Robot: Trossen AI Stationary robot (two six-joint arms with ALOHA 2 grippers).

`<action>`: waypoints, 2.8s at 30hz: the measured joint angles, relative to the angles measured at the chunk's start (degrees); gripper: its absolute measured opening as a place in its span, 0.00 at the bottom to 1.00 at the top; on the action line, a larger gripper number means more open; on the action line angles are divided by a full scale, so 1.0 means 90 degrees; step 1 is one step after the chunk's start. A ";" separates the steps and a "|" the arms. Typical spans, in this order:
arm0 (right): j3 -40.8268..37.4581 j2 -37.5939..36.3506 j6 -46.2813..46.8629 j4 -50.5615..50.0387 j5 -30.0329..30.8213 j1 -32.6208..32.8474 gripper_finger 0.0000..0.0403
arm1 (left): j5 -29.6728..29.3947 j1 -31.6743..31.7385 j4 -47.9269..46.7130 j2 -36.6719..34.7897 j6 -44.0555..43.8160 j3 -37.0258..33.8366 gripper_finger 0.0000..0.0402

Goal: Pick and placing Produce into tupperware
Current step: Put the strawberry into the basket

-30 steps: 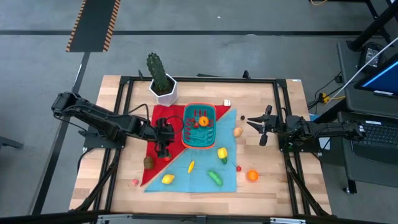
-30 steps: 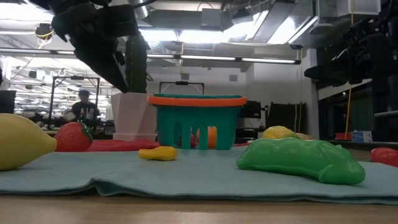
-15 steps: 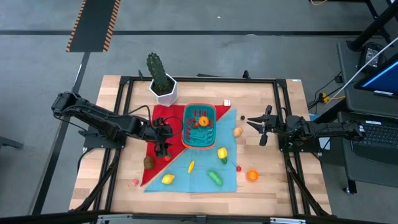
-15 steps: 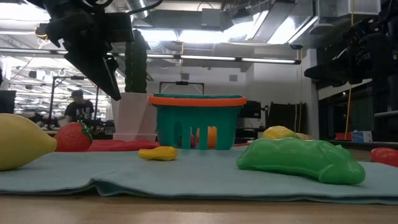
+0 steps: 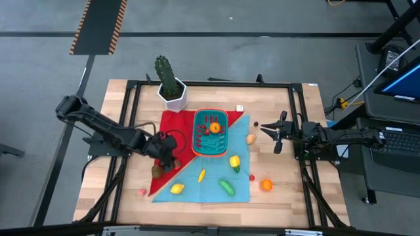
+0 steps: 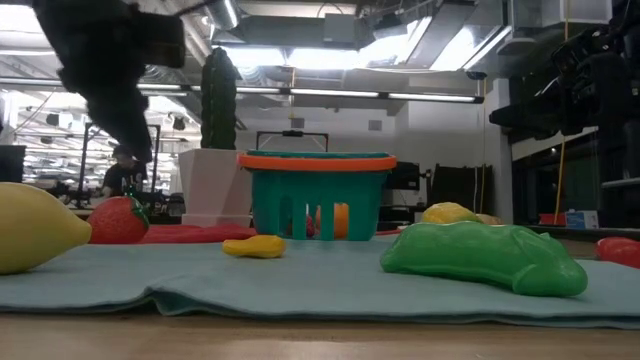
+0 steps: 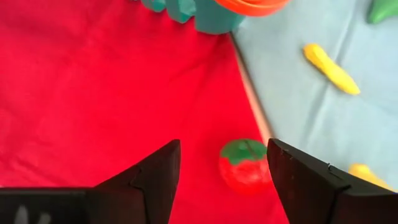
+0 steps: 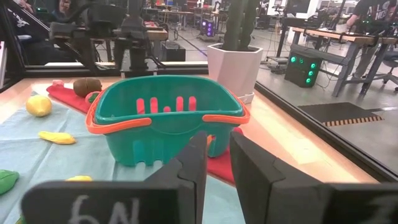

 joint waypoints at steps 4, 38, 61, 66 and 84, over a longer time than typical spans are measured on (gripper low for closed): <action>-0.0001 0.0000 0.0000 0.0023 -0.0001 0.0000 0.18 | -0.0344 -0.0536 0.0008 -0.0001 -0.0941 0.0002 0.57; -0.0001 0.0000 -0.0101 0.0241 -0.0001 -0.0001 0.18 | -0.1227 -0.2541 -0.2201 0.2462 -0.5109 0.2410 0.57; 0.0000 0.0019 0.0648 -0.0038 -0.0313 0.0006 0.18 | -0.1113 -0.1733 -0.2656 0.2579 -0.3494 0.2550 0.57; 0.0000 0.0019 0.0644 -0.0048 -0.0339 0.0008 0.18 | -0.1108 -0.1645 -0.2603 0.2579 -0.3490 0.2550 0.57; -0.0001 0.0017 0.0627 -0.0073 -0.0516 0.0009 0.18 | -0.1125 -0.1502 -0.2562 0.2579 -0.3248 0.2545 0.71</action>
